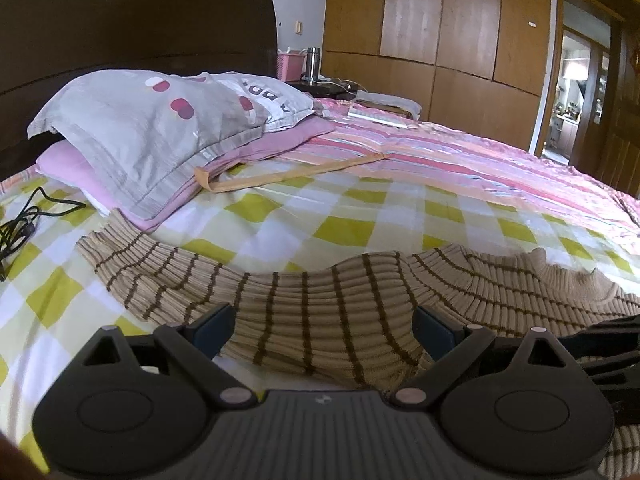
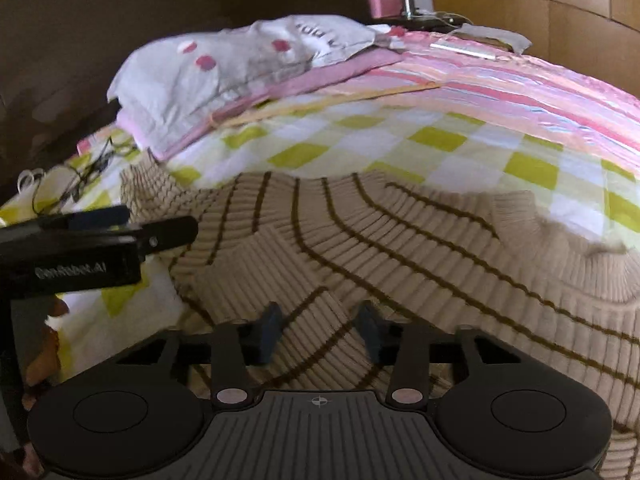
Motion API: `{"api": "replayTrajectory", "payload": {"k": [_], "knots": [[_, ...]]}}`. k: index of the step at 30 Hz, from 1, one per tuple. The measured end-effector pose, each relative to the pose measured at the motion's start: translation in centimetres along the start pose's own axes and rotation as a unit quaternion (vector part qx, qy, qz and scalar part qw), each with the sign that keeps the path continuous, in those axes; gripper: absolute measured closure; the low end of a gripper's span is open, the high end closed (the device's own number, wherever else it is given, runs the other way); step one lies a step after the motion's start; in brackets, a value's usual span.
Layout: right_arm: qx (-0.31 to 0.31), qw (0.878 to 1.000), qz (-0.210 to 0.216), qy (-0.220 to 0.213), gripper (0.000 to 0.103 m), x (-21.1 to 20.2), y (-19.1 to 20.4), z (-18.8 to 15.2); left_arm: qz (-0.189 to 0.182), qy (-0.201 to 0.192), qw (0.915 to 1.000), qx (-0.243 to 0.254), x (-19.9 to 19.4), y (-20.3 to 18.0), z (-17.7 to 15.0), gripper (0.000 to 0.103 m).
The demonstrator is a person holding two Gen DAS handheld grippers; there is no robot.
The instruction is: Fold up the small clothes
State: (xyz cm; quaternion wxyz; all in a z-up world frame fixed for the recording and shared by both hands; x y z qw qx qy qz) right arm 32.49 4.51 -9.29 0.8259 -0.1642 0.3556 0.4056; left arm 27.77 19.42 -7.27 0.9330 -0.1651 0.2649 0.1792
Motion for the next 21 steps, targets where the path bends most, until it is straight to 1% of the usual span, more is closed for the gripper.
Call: {"api": "replayTrajectory", "payload": {"k": [2,4,8,10,12,14,17,19,21], "knots": [[0.002,1.000,0.004,0.004,0.093,-0.1,0.3,0.0,-0.004,0.000,1.0000,-0.005,-0.1,0.0,0.1,0.002],[0.008,1.000,0.002,0.002,0.094,-0.2,0.1,0.4,-0.005,-0.005,1.0000,-0.007,-0.3,0.1,0.3,0.002],[0.020,0.999,-0.012,-0.024,0.094,-1.1,-0.9,2.1,-0.007,-0.012,0.9998,-0.012,-0.5,0.3,0.6,0.002],[0.012,1.000,-0.023,-0.017,0.094,-0.5,-1.3,2.3,-0.007,-0.008,0.9998,-0.014,-0.4,0.3,0.5,0.002],[0.005,1.000,-0.029,-0.002,0.088,0.4,-1.4,1.8,-0.007,-0.006,0.9999,-0.011,-0.3,0.2,0.4,0.002],[0.002,0.999,-0.036,0.005,0.087,0.8,-1.4,1.5,-0.007,-0.008,0.9999,-0.008,-0.3,0.1,0.4,0.002],[0.013,0.999,-0.041,-0.017,0.085,-0.6,-1.4,1.8,-0.008,-0.003,0.9999,-0.007,-0.1,0.1,0.2,0.002],[0.019,0.998,-0.051,-0.039,0.080,-2.4,-1.6,1.8,-0.010,-0.001,0.9999,-0.006,-0.1,-0.1,0.1,0.002],[0.024,0.997,-0.055,-0.052,0.080,-4.0,-1.7,1.4,-0.011,-0.003,0.9999,-0.004,-0.2,-0.2,0.1,0.002]]}}
Point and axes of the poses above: each gripper's, at about its wrist camera, not at the fingertips, and x roughly the way its jaws point, y to its left, z to its top, the point moved 10 cm from there along x, roughly the way its jaws point, and after that the axes turned 9 degrees about -x, right-handed, at the moved point
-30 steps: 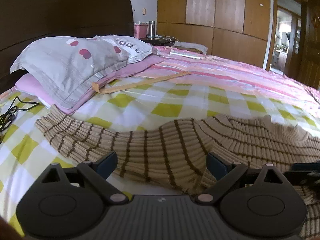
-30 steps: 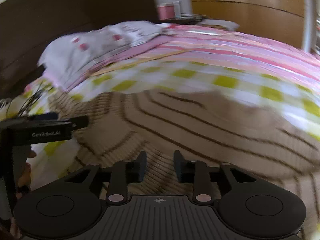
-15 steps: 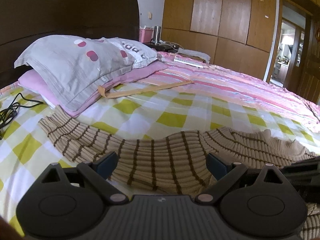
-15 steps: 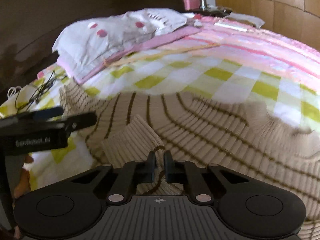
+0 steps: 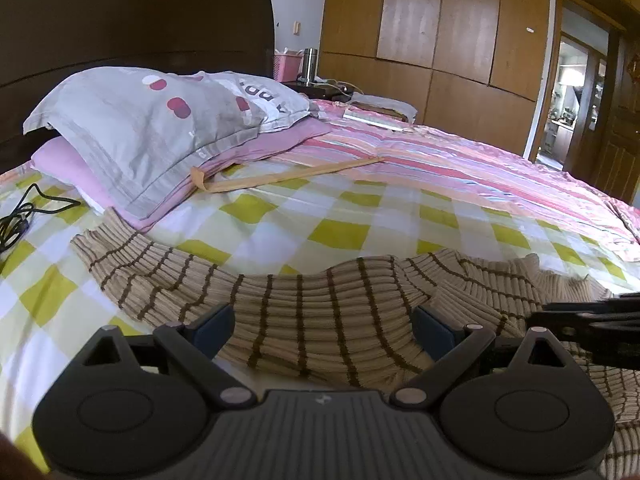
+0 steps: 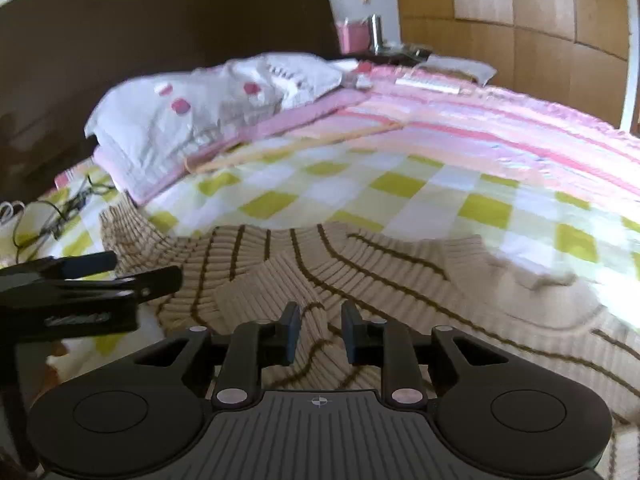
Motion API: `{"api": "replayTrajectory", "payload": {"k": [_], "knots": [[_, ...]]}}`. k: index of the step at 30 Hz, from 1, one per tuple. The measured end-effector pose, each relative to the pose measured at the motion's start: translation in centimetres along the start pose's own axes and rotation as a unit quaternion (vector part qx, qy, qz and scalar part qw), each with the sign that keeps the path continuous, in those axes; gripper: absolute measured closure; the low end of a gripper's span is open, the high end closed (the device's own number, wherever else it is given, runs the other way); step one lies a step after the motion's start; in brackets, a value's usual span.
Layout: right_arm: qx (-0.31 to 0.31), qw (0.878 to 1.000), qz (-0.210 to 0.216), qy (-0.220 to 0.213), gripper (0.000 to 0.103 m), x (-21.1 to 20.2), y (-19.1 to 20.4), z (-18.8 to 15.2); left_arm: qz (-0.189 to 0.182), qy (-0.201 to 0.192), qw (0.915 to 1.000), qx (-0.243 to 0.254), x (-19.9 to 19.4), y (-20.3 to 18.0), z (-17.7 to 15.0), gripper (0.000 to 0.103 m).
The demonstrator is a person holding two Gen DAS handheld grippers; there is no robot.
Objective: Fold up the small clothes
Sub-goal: 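Grasp the other sleeve cuff near the pillows with the left gripper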
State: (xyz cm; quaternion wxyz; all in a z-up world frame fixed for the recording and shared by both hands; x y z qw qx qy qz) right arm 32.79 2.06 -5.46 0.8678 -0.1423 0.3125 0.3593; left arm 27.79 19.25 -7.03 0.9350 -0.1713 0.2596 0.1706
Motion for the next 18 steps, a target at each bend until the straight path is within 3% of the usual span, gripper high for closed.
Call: {"api": "replayTrajectory", "payload": {"k": [4,7,11,14,16,18], "knots": [[0.011,1.000,0.000,0.019,0.080,-1.4,-0.1,-2.5,0.002,0.000,1.0000,0.005,0.0,-0.2,-0.2,0.002],[0.017,0.998,-0.012,0.065,0.080,-0.6,-0.6,-5.4,0.006,0.003,1.0000,0.003,0.1,0.0,-0.2,0.002],[0.024,0.999,-0.008,0.032,0.079,-1.6,0.1,-4.2,0.033,-0.003,0.9994,-0.006,0.1,1.5,0.1,0.002],[0.013,1.000,0.011,0.020,0.079,-1.3,1.6,-3.1,0.056,-0.008,0.9975,-0.043,-0.1,3.8,0.7,0.002],[-0.018,1.000,0.010,0.018,0.074,-0.5,2.9,-2.8,0.077,-0.018,0.9945,-0.070,-0.6,5.8,1.4,0.002],[-0.031,0.999,0.013,0.015,0.056,0.3,3.8,-2.6,0.102,-0.029,0.9901,-0.092,-1.0,8.0,2.1,0.002]]}}
Point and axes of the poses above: each gripper's, at about its wrist camera, not at the fingertips, and x roughly the way its jaws point, y to its left, z to its top, the point moved 10 cm from there along x, roughly the way its jaws point, and after that the axes turned 9 degrees about -x, right-handed, at the moved point
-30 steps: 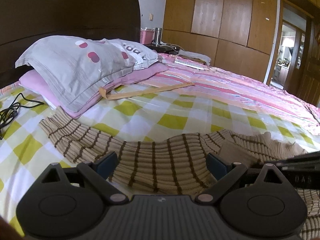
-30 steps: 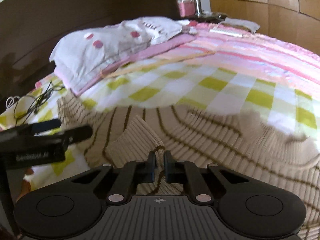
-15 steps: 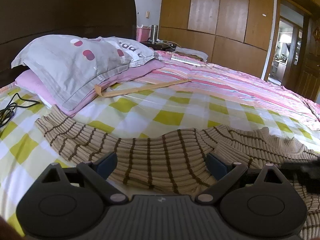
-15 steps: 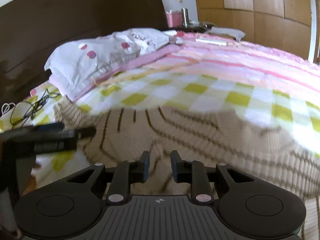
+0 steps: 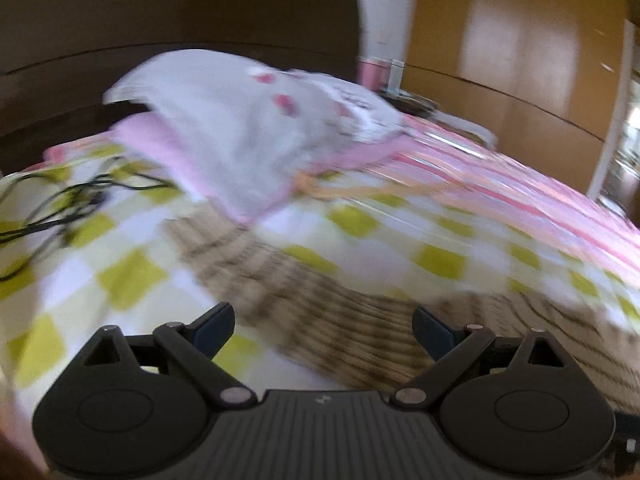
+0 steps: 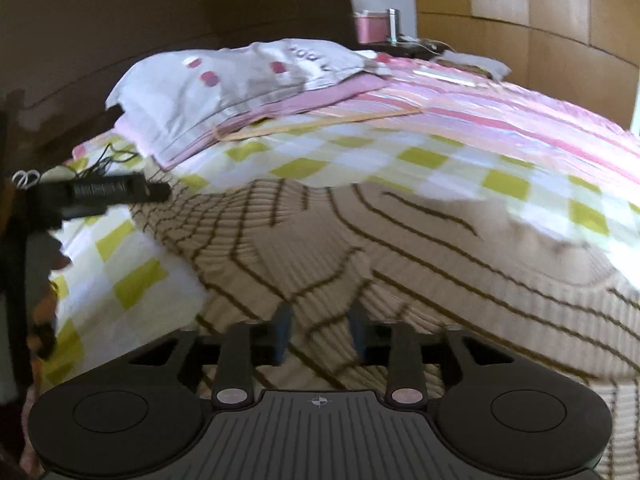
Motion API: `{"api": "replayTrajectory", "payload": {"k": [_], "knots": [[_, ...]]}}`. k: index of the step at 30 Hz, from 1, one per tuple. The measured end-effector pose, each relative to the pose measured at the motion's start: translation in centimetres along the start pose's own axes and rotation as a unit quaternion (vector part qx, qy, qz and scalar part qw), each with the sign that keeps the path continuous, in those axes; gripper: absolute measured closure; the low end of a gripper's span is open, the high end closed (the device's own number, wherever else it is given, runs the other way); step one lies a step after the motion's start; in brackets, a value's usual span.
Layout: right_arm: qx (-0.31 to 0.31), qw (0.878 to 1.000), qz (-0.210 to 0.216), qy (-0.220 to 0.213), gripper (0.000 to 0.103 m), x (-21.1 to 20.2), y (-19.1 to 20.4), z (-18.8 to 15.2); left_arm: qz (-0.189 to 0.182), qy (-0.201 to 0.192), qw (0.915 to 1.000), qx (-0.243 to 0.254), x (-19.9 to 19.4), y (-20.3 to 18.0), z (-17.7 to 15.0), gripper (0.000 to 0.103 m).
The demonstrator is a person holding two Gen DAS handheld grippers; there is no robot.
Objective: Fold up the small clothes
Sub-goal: 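Grasp the other sleeve cuff near the pillows with the left gripper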
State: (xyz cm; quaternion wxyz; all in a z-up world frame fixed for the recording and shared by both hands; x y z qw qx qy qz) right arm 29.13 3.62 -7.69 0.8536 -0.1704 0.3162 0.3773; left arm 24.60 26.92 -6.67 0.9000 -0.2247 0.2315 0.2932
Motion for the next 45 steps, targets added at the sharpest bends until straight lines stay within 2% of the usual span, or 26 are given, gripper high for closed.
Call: {"api": "replayTrajectory", "payload": {"k": [4,5,6,8,12,16,20,25,29,37,39,43,45], "knots": [[-0.019,1.000,-0.013,0.002,0.056,2.2,0.5,0.5,0.036,0.012,0.9979,-0.052,1.3,3.4,0.7,0.002],[-0.019,1.000,-0.016,0.007,0.060,2.6,0.6,0.5,0.040,0.015,0.9971,-0.063,1.6,4.0,0.7,0.002],[-0.019,1.000,-0.019,0.010,0.069,2.9,0.6,0.5,0.043,0.016,0.9967,-0.067,1.8,4.3,0.7,0.002],[-0.020,0.999,-0.028,0.014,0.082,3.1,0.6,0.5,0.048,0.010,0.9969,-0.061,2.0,4.5,0.9,0.002],[-0.025,0.999,-0.028,0.016,0.094,2.6,0.9,0.2,0.060,-0.002,0.9969,-0.052,2.2,4.8,1.3,0.002],[-0.044,0.999,-0.023,0.011,0.095,1.9,1.6,0.1,0.077,-0.008,0.9945,-0.071,2.3,6.2,1.9,0.002],[-0.054,0.998,-0.023,0.017,0.089,2.3,1.6,0.0,0.097,-0.010,0.9918,-0.083,2.9,7.4,2.1,0.002],[-0.030,0.999,-0.016,-0.003,0.087,0.7,1.8,0.3,0.088,0.021,0.9876,-0.128,4.3,8.4,1.5,0.002],[-0.004,1.000,-0.007,-0.014,0.087,-0.6,1.9,-0.2,0.086,0.028,0.9829,-0.161,5.1,9.0,1.2,0.008],[0.017,1.000,-0.004,-0.017,0.087,-1.7,1.7,-0.9,0.095,0.016,0.9817,-0.164,6.6,8.4,1.5,0.011],[0.025,1.000,-0.002,-0.013,0.087,-1.7,1.7,-1.2,0.091,0.012,0.9818,-0.166,7.0,8.2,1.7,0.020],[0.031,0.999,-0.001,-0.006,0.087,-1.4,1.7,-1.3,0.054,0.013,0.9841,-0.169,7.2,7.4,1.9,0.056],[0.031,1.000,-0.002,-0.007,0.087,-1.4,1.9,-1.1,0.033,0.018,0.9835,-0.177,7.3,7.1,1.9,0.067]]}}
Point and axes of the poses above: each gripper's, at about its wrist camera, not at the fingertips, and x roughly the way its jaws point, y to its left, z to its top, the point moved 10 cm from there along x, roughly the way its jaws point, and after that the axes turned 9 degrees about -x, right-handed, at the moved point
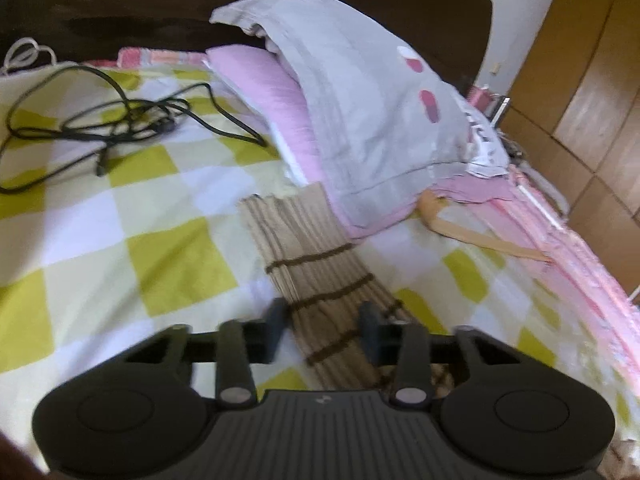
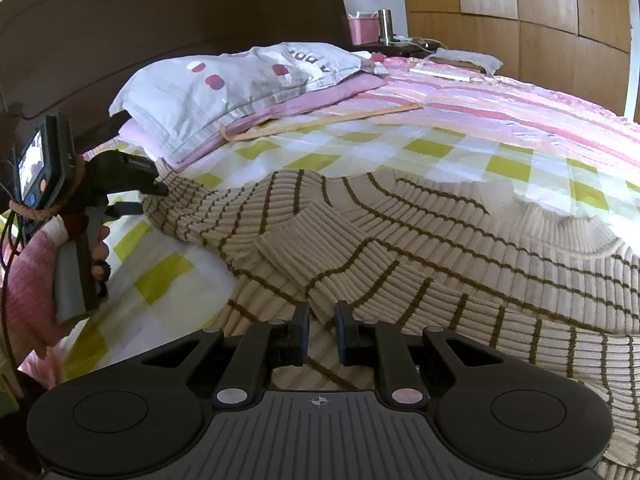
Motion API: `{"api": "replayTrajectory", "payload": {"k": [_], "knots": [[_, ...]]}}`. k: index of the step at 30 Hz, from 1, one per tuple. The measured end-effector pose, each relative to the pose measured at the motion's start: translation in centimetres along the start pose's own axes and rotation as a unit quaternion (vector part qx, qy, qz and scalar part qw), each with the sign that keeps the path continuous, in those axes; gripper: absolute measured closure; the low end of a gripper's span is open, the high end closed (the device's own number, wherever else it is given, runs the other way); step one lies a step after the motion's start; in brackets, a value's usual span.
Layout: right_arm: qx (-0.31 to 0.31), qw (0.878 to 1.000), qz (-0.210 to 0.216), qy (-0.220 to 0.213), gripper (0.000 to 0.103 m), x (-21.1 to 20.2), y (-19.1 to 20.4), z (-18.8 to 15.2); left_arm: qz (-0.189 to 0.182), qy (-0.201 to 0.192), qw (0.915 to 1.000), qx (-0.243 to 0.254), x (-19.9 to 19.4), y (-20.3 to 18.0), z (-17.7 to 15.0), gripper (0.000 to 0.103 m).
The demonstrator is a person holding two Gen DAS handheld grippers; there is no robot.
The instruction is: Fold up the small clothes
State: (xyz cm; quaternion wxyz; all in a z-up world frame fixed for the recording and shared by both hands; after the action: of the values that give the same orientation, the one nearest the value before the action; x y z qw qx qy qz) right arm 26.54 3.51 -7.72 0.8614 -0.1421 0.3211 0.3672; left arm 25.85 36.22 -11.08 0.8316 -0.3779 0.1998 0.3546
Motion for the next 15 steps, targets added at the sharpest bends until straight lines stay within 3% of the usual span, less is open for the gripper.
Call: {"api": "replayTrajectory", "payload": {"k": [2,8,12,15], "knots": [[0.001,1.000,-0.001,-0.001,0.087,0.1,0.1,0.2,-0.018,0.007,0.9998,-0.009,0.0,-0.4,0.0,0.080],[0.006,1.000,-0.005,-0.010,0.087,-0.4,0.2,0.8,-0.087,0.015,0.9960,-0.009,-1.3,-2.8,-0.5,0.084],[0.027,1.000,-0.005,-0.009,0.087,-0.4,-0.3,0.8,-0.150,0.019,0.9875,0.045,-3.1,-6.7,-2.3,0.084],[0.049,0.999,-0.009,-0.010,0.087,-0.4,-1.1,0.9,-0.192,0.031,0.9756,0.102,-4.6,-9.7,-4.7,0.084]]}}
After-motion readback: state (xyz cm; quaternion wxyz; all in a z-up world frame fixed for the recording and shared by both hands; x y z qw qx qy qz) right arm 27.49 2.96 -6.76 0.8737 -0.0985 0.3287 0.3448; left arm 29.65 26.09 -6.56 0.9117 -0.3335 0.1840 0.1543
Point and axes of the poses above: each gripper's, at about its wrist camera, not at the fingertips, and x roughly the way its jaws point, y to its left, z to its top, the point moved 10 cm from there along x, roughly the way its jaws point, and after that the axes turned 9 degrees about -x, right-handed, at the moved point
